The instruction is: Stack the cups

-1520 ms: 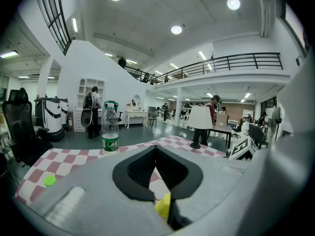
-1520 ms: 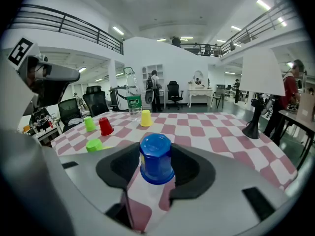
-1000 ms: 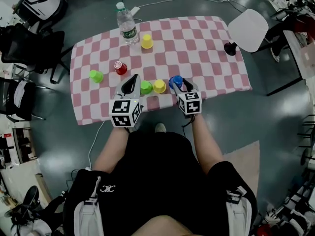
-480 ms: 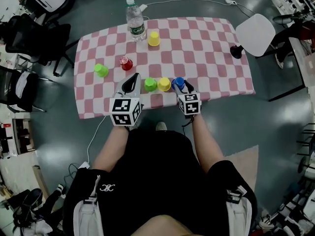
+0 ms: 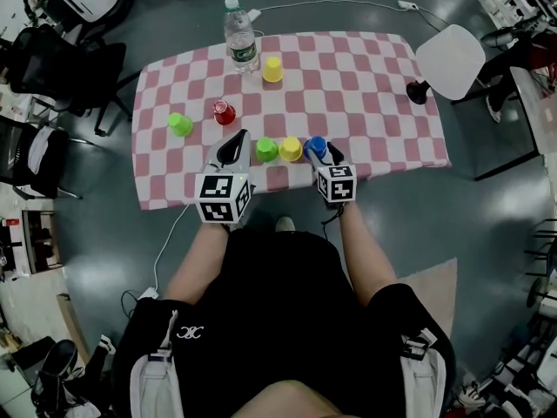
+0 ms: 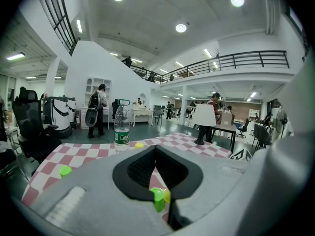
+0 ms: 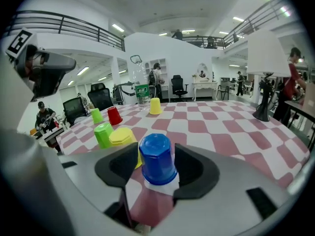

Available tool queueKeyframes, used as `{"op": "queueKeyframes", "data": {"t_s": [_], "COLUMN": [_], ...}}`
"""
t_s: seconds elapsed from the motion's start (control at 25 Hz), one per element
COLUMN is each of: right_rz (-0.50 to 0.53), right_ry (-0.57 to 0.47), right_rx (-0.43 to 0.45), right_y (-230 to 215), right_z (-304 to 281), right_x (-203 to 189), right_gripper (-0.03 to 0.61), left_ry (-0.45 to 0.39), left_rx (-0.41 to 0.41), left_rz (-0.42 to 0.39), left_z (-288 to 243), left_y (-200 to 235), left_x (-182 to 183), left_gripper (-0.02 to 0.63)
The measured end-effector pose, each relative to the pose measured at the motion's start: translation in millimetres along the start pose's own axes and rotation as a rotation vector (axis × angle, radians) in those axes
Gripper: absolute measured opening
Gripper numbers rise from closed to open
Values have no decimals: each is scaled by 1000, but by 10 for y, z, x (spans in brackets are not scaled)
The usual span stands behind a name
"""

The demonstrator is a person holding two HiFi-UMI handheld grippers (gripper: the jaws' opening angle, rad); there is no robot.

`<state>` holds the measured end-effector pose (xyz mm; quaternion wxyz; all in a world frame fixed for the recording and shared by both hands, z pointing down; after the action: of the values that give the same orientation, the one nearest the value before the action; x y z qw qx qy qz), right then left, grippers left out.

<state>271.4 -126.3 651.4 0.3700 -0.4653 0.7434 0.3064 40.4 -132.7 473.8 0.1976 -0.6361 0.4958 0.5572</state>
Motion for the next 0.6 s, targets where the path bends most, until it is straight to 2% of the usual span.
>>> {"op": "queueKeyframes", "data": {"t_s": [0.08,0.28,0.52,0.6], "right_rz": [-14,3,40,51], "right_ry": [-21,-87,-348,-398], "right_rx": [-18,-35,-66,-113], "right_y": [-14,-10,-34,-92], "right_z": [34,153,492,600], "right_x": [-7,178,922,1174], "right_gripper": [251,258,244,196], "left_ry": [-2,-11,-37,-51], "left_rx": [2,7,0,-8], "left_rz": [1,8,23,23], "left_z": [17,50,94,98], "left_y": [3,36,39,23], "left_x": [3,9,75,142], "left_gripper": [15,15,15,15]}}
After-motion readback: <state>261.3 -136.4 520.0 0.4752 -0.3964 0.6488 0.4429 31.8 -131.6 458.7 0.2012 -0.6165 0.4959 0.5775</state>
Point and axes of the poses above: the fingertips, and each gripper's own axes: z backward along the fingers, y to its left, x out of its top, the point moved 6 cm from there along z, backward along the fingers, and after that the axes turned 15 degrees about z, right-handed, at the moved point
